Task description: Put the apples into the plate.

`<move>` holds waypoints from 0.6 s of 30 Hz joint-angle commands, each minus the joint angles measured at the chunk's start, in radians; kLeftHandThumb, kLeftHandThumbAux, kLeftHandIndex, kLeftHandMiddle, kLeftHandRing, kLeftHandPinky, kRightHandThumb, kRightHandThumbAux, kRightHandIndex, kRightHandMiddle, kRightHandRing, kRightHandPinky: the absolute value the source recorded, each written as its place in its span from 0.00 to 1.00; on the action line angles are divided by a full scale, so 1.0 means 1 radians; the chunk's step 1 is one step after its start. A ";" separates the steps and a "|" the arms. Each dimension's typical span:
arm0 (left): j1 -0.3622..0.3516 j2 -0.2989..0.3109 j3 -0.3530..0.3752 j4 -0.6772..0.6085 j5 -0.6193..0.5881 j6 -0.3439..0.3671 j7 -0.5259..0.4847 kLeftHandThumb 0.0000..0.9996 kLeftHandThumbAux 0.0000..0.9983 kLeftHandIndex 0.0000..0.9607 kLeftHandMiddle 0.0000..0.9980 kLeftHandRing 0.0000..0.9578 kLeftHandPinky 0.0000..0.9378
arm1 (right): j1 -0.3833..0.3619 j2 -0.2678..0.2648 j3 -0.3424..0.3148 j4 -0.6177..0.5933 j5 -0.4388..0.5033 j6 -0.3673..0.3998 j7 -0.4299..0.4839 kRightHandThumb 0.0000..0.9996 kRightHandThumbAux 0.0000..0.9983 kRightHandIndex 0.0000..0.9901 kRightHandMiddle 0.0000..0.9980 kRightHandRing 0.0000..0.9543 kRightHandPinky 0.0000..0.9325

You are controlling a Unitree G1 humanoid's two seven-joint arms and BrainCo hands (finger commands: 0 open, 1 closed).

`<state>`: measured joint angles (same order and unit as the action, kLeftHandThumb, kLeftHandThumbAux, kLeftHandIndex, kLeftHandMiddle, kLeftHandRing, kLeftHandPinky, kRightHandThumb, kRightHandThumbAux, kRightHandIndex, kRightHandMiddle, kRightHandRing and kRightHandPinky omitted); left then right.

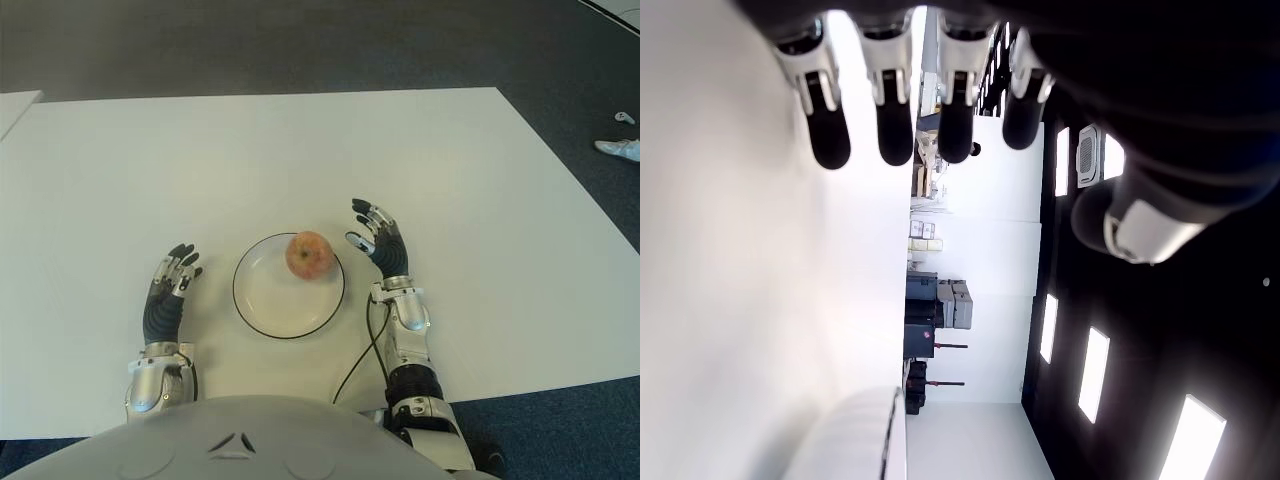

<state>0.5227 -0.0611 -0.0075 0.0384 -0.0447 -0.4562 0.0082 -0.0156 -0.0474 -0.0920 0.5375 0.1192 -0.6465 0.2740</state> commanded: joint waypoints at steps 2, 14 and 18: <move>-0.002 0.000 0.000 0.015 0.002 0.016 -0.003 0.06 0.48 0.17 0.16 0.17 0.23 | 0.077 0.077 0.016 0.107 0.012 -0.012 -0.011 0.37 0.64 0.32 0.24 0.18 0.18; -0.004 -0.005 -0.003 0.007 0.004 0.031 0.000 0.07 0.49 0.16 0.16 0.17 0.23 | 0.091 0.078 0.021 0.077 0.017 -0.003 -0.002 0.41 0.61 0.29 0.23 0.20 0.22; -0.007 -0.008 -0.006 0.012 0.015 0.027 0.006 0.07 0.49 0.17 0.17 0.19 0.24 | 0.108 0.079 0.024 0.037 0.028 0.005 0.006 0.39 0.59 0.23 0.21 0.18 0.21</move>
<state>0.5137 -0.0673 -0.0119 0.0384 -0.0388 -0.4501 0.0083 -0.0117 -0.0347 -0.0880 0.5237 0.1146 -0.6538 0.2741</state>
